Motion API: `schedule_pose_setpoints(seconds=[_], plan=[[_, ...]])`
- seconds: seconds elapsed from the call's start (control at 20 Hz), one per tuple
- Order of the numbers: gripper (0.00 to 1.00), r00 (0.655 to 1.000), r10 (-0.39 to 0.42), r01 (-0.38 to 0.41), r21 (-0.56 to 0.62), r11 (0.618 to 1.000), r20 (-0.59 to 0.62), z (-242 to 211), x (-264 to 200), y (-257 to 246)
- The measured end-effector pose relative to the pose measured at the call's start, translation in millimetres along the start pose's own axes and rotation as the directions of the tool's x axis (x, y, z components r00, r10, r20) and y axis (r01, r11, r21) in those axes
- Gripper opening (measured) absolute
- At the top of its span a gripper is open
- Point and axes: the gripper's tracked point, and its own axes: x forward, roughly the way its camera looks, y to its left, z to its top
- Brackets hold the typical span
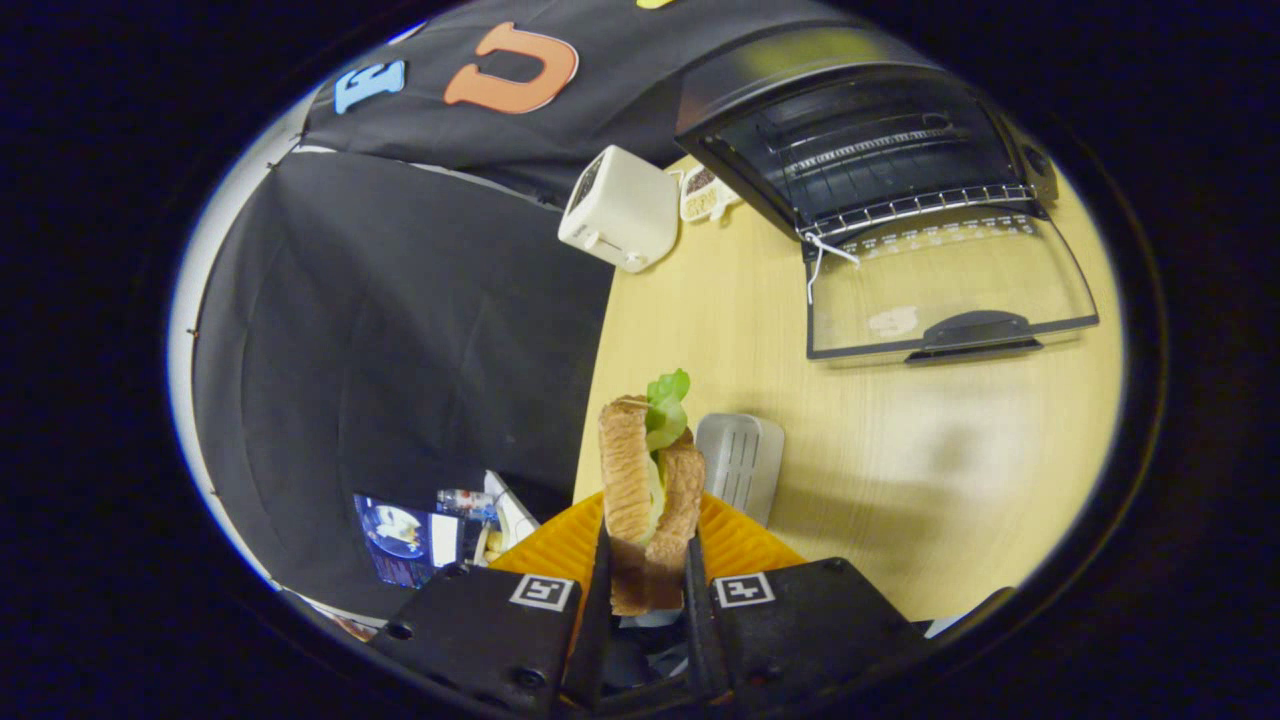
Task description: Open the toaster oven, put the food inside, and close the toaster oven door.
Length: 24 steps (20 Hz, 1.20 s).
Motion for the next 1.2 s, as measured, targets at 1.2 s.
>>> schedule_pose_setpoints(seconds=[1.2], plan=[[0.37,0.797,-0.044,-0.234,0.375,0.897,0.602,209,-49,-148]])
